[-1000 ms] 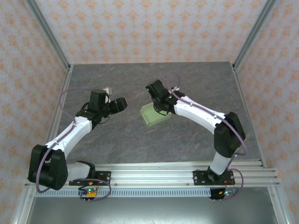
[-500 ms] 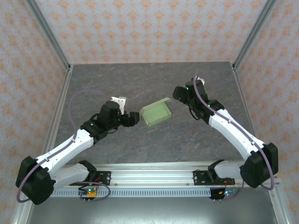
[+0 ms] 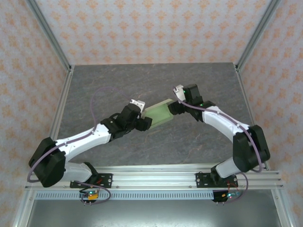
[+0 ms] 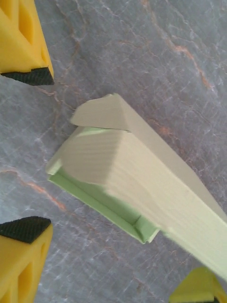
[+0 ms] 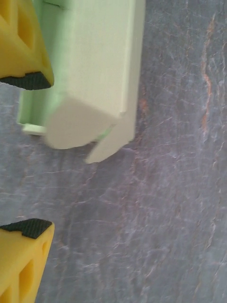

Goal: Fold the paper box

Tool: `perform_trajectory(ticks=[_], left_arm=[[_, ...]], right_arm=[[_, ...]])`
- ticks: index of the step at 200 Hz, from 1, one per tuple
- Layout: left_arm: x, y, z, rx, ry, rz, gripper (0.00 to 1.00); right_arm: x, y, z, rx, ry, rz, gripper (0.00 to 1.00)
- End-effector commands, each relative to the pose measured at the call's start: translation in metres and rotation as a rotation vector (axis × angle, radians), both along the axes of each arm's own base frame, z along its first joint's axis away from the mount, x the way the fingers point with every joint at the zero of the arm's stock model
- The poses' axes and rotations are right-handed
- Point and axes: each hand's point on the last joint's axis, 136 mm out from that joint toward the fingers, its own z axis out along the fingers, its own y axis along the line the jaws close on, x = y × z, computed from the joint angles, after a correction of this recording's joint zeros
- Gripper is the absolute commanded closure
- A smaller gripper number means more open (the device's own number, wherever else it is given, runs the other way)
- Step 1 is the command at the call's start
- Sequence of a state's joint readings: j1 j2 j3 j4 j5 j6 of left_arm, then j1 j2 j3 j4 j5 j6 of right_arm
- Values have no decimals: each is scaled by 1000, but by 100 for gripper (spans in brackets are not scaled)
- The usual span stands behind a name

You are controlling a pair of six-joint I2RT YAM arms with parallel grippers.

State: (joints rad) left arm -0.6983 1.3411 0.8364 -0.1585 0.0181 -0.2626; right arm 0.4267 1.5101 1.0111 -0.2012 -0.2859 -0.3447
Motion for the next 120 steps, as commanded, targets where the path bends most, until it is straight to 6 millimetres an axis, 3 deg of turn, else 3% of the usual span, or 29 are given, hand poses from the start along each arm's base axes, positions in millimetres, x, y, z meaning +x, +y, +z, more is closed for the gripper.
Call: perform_trajectory(ticks=[1,26,46,77,120], left_arm=[[23,4,11,-44,-13,70,35],[33,14,7,-78,16,111,51],[39,18,7,-86,46,116,55],[52,21,3,-113,105,121,59],[69,17,-4,-158,171,131,62]], right_arm=[[16,12,11,6,-25,71,35],[19,20,6,24,41,84,51],[14,30,10,115,130,49,61],[0,51,20,285,216,-26,63],[-11,63,18,323,253,-148,63]])
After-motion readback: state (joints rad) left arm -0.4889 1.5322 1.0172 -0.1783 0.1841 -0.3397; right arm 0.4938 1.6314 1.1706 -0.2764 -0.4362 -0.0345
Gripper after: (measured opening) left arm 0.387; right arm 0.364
